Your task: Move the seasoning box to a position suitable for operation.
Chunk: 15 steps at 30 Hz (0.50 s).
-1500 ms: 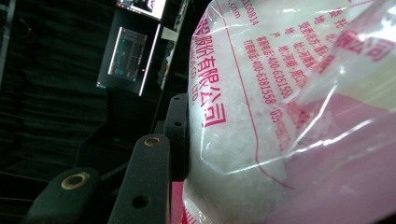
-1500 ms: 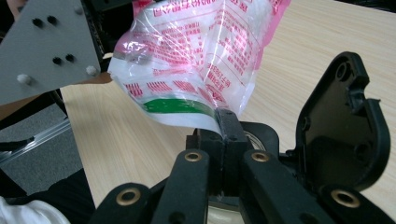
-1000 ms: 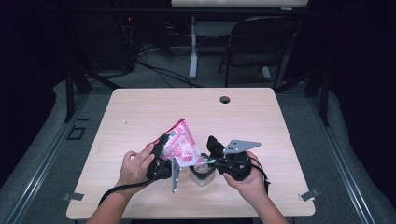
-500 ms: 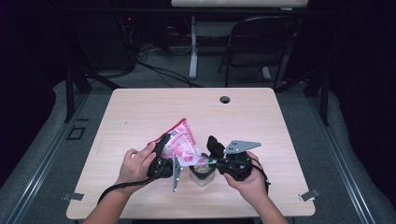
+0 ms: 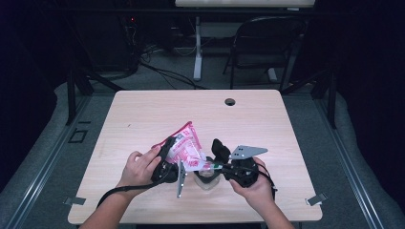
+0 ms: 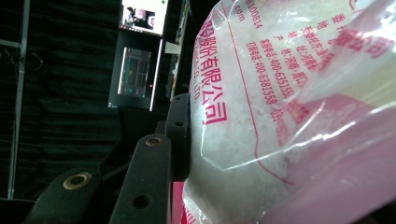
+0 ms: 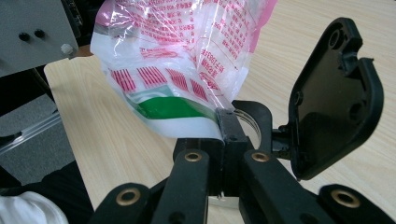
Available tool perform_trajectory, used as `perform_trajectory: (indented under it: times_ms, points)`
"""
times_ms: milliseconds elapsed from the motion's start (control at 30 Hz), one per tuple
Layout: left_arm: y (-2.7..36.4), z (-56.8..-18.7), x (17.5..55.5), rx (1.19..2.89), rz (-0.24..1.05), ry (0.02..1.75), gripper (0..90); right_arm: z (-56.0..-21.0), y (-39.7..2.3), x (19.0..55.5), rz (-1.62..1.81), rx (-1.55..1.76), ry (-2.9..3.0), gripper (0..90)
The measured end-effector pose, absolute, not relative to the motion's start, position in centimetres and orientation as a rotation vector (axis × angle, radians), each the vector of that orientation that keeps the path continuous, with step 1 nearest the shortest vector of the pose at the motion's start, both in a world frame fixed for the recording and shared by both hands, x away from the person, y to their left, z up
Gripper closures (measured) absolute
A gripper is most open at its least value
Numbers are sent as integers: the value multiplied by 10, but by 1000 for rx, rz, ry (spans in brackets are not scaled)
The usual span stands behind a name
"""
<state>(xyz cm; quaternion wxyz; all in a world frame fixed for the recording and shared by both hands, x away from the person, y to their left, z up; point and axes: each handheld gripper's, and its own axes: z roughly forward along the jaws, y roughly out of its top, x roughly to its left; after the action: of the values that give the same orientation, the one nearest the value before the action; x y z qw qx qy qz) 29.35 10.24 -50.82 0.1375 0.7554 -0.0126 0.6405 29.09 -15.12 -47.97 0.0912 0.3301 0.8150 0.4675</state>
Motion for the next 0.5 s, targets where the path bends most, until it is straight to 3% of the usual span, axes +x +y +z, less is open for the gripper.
perform_trajectory:
  times_ms: [500]
  points:
    - [100,-509,297,2184,1859,-56,696,-483,-155,294,1402,1000,2419,900]
